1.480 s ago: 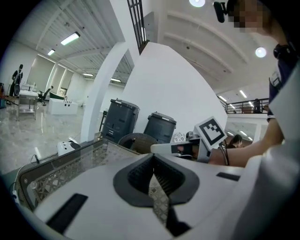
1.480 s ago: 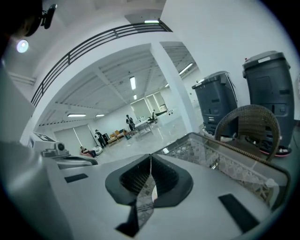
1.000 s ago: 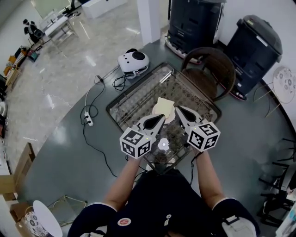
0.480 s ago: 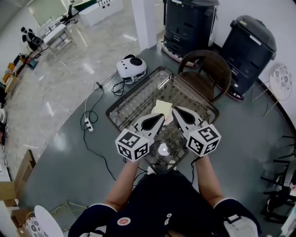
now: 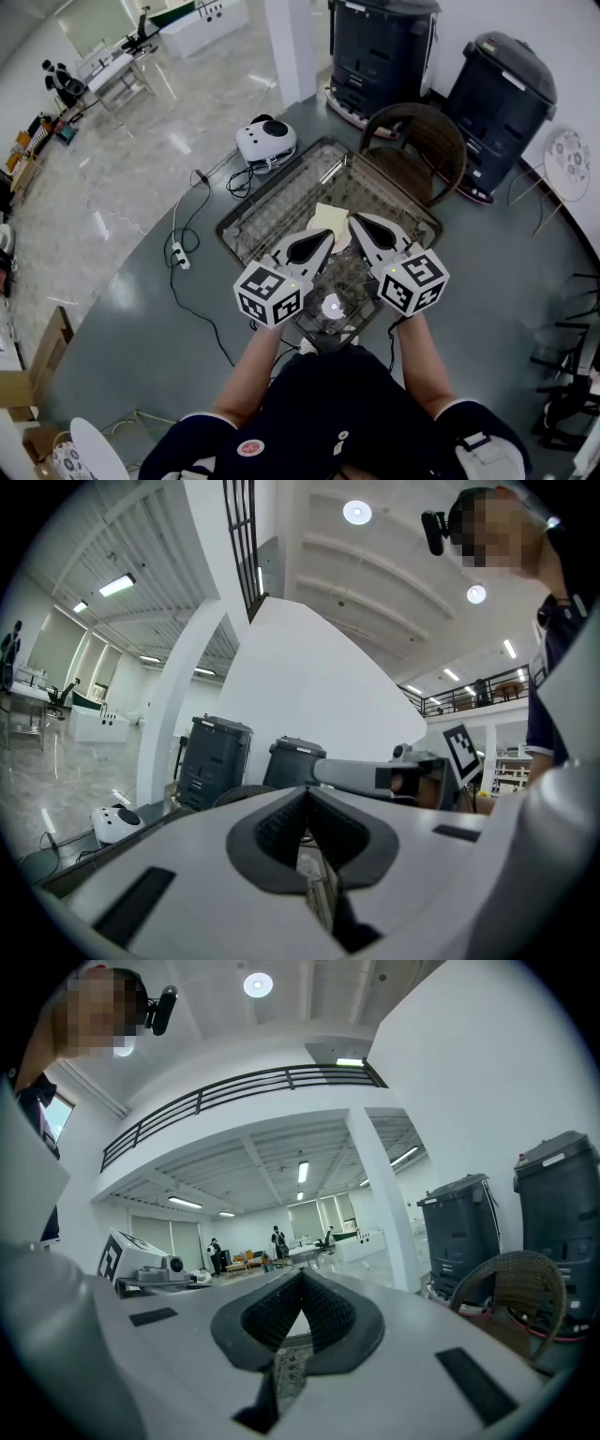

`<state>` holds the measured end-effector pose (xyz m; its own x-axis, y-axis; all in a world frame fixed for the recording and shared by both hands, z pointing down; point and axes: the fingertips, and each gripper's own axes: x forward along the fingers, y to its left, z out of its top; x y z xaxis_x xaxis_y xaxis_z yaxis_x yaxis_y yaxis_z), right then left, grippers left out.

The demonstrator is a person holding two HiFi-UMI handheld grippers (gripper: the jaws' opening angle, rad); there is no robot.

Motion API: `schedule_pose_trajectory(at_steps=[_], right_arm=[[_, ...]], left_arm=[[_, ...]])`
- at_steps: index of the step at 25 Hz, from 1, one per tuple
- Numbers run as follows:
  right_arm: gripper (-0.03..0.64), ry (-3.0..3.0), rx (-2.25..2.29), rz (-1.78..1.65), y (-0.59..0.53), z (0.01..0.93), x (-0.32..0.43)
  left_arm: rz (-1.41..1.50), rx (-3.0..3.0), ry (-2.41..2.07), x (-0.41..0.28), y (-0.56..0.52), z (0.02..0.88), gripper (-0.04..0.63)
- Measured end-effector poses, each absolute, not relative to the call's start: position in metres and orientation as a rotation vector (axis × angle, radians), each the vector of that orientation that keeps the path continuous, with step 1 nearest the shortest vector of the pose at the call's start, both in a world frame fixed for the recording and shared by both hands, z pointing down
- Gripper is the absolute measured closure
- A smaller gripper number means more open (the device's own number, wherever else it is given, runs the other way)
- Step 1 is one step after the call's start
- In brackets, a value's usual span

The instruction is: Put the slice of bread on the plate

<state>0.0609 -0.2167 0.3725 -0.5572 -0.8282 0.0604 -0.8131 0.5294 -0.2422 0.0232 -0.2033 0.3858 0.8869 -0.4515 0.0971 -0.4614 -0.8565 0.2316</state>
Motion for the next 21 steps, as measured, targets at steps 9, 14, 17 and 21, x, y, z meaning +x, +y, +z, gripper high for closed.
schedule_pose_trajectory(at_steps=[9,14,17,21], right_arm=[[0.609,2.691,-1.458,-0.374,-0.2136,0.3705,0.0639],[0.609,2.694,-1.456,-0.371,-0.2107,0.3714,0.0624],[0.609,2.695,-1.453,-0.37,-0.2098,0.3695,0.0628],[0.609,2.691,-1.453,-0.369,-0.2092,0.3687,0.0631]], left_arm=[[0.052,2.81,-0.682,0.0252,-0.199,0.383,0.589],[0.05,2.809,-0.685,0.024,-0.196,0.384,0.589],[0.048,2.806,-0.687,0.0245,-0.1952,0.3833,0.589],[0.048,2.805,-0.688,0.0241,-0.1951,0.3844,0.589]])
